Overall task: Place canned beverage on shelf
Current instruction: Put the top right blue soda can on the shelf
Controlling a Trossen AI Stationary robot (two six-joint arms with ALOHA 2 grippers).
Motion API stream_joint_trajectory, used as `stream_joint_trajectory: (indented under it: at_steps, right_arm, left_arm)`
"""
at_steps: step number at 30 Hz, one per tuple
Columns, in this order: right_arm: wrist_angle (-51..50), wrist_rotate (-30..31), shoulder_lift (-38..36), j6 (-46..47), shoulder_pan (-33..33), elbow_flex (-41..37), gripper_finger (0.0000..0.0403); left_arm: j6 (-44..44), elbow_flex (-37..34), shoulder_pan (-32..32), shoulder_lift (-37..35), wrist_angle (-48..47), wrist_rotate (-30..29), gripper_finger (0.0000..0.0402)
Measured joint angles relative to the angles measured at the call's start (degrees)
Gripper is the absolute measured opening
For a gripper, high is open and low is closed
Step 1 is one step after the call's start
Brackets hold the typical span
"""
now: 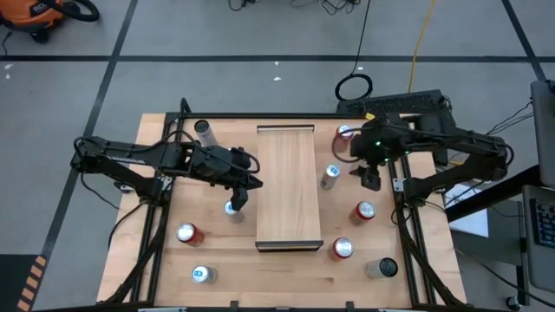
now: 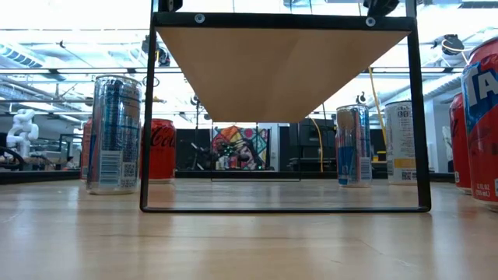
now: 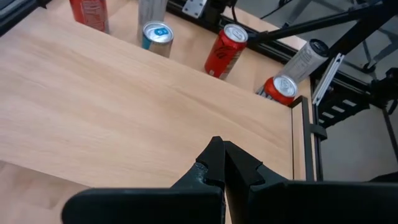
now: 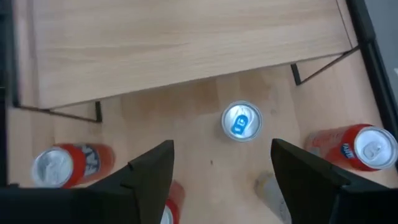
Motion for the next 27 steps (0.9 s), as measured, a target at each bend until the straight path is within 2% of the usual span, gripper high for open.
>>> stream_joint_trajectory:
  at_steps: [14,22,27]
  right_arm:
    - [4.25,-1.46,-3.02,-17.14,-7.95,0.00,0.0247]
    - [6.19,-7.66,-0.92,-17.62,-14.43,0.00,0.0247]
    - [6.35,-7.74,0.74,-15.66,-17.32,0.00,0.0247]
  left_arm:
    - [-0.02,0.00,-1.60,0.00,0.37,-0.16,0.0000]
    - [-0.02,0.00,-1.44,0.00,0.60,-2.25,0.0000]
    - [0.02,0.00,-0.74,0.00,0.57,-2.59,0.0000]
